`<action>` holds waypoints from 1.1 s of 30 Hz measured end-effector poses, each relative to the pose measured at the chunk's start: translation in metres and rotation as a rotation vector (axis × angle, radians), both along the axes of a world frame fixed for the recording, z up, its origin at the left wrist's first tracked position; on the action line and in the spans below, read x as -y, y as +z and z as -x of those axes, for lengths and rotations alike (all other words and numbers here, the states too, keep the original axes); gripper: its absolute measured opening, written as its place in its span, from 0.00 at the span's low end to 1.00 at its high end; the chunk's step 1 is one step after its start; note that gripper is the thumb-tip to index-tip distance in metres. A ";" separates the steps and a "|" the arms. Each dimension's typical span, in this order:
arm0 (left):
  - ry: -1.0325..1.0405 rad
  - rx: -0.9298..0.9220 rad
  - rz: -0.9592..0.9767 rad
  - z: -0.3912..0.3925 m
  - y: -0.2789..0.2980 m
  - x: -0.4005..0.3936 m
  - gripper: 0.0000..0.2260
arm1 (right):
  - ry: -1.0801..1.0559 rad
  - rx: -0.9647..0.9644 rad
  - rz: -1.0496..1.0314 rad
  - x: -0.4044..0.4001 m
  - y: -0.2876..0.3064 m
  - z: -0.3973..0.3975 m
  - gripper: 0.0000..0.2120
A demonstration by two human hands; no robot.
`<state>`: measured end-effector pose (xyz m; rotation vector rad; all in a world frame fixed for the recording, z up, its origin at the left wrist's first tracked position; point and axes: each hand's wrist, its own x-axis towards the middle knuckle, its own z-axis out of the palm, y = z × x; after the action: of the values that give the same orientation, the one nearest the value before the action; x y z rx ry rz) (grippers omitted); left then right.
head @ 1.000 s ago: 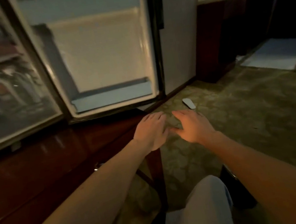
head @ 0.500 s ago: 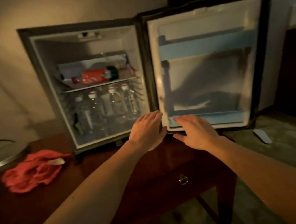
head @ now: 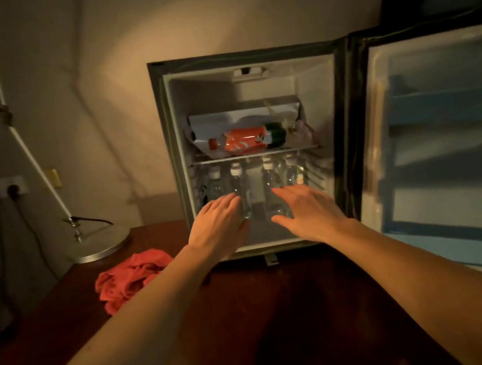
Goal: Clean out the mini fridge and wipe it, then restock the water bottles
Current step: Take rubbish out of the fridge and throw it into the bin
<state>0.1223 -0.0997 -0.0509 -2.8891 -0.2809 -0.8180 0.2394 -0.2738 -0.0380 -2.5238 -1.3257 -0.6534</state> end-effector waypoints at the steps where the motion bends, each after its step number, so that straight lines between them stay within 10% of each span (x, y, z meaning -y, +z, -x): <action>1: 0.004 0.007 -0.002 -0.002 0.003 -0.008 0.21 | -0.001 -0.001 -0.001 -0.008 0.003 -0.004 0.32; 24: -0.065 0.217 -0.027 -0.112 0.094 -0.058 0.22 | -0.130 0.095 -0.308 -0.050 0.081 -0.146 0.23; 33: -0.008 0.096 -0.056 -0.164 0.111 -0.084 0.29 | -0.069 -0.267 -0.339 -0.068 0.096 -0.177 0.41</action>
<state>0.2860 -0.0159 0.0598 -2.8057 -0.2516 -0.9524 0.4167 -0.2054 0.0578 -2.2920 -0.9515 -0.4845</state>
